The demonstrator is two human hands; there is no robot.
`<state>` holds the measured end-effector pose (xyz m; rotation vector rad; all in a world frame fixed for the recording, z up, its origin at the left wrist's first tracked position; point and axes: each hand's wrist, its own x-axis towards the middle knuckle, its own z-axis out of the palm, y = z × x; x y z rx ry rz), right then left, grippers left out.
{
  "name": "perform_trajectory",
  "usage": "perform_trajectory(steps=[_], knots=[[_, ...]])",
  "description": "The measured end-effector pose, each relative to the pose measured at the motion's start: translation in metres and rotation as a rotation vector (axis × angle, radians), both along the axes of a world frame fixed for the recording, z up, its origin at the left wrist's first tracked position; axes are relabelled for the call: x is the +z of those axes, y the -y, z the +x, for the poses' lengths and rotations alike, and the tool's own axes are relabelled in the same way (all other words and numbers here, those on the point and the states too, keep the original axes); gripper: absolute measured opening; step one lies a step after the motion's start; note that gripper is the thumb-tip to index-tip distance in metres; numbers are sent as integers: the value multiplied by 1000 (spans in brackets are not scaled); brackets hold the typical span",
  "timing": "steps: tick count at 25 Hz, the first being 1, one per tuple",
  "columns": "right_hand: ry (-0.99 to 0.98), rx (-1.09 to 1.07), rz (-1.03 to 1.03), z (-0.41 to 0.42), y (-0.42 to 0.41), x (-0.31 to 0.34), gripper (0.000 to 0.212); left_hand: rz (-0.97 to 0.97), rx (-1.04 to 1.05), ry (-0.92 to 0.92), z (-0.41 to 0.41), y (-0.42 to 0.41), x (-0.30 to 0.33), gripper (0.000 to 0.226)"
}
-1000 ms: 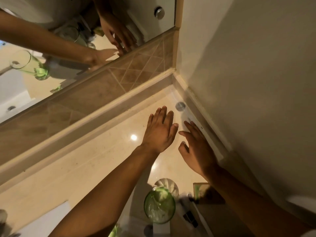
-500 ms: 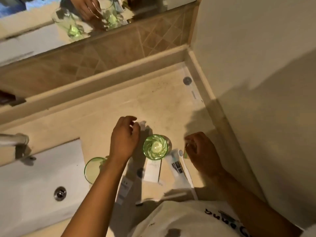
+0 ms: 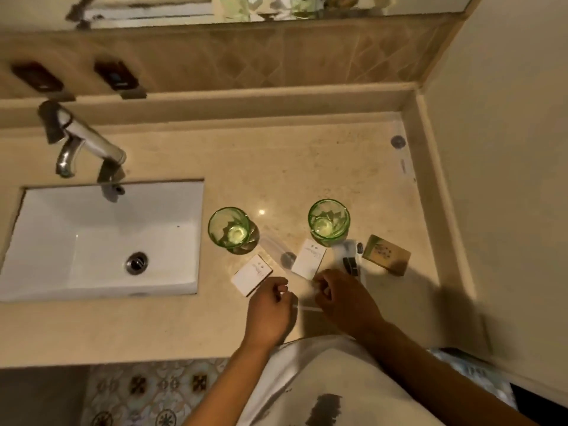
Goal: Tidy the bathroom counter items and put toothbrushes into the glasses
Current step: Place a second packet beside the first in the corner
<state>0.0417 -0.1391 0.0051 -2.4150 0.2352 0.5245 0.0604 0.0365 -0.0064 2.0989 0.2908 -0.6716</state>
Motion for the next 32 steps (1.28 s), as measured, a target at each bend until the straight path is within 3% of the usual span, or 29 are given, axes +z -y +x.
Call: perform_trajectory(steps=[6,8,15,20,28,32], knots=[[180,302,-133,6,-22,-22,54,-91,-21,-102,-1,-2,-5,52],[134,326,-159,10,-19,-25,55,-128,-7,-135,3,0,-4,56],[-62,147,-316,20,-19,-14,41,-110,92,-77,6,16,-4,47],[-111,157,-411,24,-32,-18,38,-188,260,-193,7,19,5,49],[-155,4,-257,18,-43,-27,31,-316,361,-247,11,19,3,22],[-179,-82,-213,12,-41,-29,26,-389,402,-313,8,14,-1,33]])
